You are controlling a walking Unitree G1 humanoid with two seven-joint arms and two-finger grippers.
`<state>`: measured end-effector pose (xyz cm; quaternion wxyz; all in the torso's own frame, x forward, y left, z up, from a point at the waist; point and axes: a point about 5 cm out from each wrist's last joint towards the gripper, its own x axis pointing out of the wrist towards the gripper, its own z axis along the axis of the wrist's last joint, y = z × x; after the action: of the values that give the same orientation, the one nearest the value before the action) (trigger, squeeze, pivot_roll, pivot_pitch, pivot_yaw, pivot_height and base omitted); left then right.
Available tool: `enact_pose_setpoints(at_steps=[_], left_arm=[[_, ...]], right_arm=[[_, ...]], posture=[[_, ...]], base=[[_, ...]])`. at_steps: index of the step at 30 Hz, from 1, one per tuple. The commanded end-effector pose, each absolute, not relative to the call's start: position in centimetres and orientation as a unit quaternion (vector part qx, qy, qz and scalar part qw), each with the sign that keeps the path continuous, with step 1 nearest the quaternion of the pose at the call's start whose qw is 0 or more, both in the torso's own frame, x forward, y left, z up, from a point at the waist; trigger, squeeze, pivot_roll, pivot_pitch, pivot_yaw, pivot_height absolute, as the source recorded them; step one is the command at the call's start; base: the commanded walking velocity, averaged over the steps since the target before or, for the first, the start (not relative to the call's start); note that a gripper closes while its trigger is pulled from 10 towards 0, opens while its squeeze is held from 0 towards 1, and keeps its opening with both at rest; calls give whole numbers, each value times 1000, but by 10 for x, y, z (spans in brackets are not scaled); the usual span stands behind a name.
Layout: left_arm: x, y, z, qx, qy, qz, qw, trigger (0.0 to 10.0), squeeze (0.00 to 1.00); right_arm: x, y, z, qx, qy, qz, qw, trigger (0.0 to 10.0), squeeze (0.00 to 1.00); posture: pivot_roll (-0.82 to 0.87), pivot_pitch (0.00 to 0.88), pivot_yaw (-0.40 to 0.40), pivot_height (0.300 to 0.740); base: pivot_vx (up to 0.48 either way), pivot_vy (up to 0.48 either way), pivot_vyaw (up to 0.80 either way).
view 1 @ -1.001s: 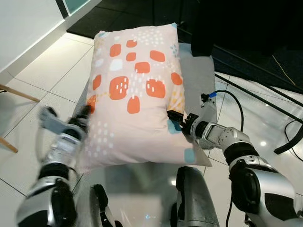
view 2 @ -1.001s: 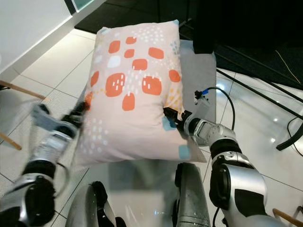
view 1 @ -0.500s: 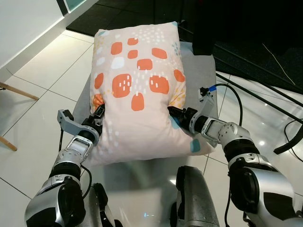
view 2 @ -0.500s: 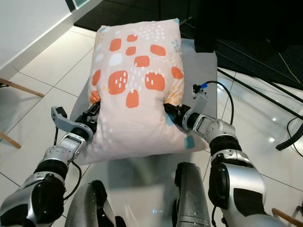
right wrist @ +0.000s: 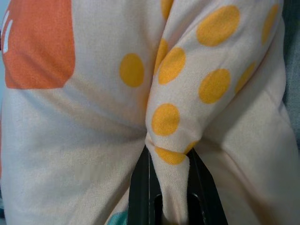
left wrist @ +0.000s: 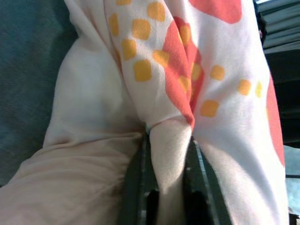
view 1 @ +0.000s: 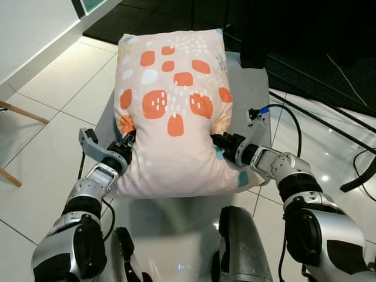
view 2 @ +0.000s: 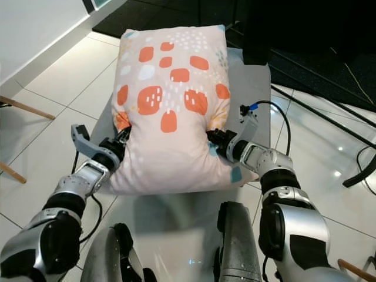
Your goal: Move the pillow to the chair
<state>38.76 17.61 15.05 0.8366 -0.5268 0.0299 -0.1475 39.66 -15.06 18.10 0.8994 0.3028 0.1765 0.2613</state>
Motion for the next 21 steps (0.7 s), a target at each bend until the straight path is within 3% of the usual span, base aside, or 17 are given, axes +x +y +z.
enact_pose_setpoints(at_steps=[1, 13, 21], left_arm=[[388, 149, 154, -535, 51, -204, 818, 0, 0], [386, 130, 194, -528, -12, -275, 803, 0, 0], [359, 114, 231, -408, -75, -317, 853, 0, 0]], right_arm=[[394, -134, 176, 311, 174, 288, 889, 0, 0], [401, -127, 206, 310, 81, 306, 896, 0, 0], [400, -115, 238, 314, 8, 347, 884, 0, 0]], posture=[[-180, 405, 40, 470], [-184, 325, 45, 470], [-178, 221, 51, 495]], base=[[0, 0, 0], [0, 0, 0], [0, 0, 0]])
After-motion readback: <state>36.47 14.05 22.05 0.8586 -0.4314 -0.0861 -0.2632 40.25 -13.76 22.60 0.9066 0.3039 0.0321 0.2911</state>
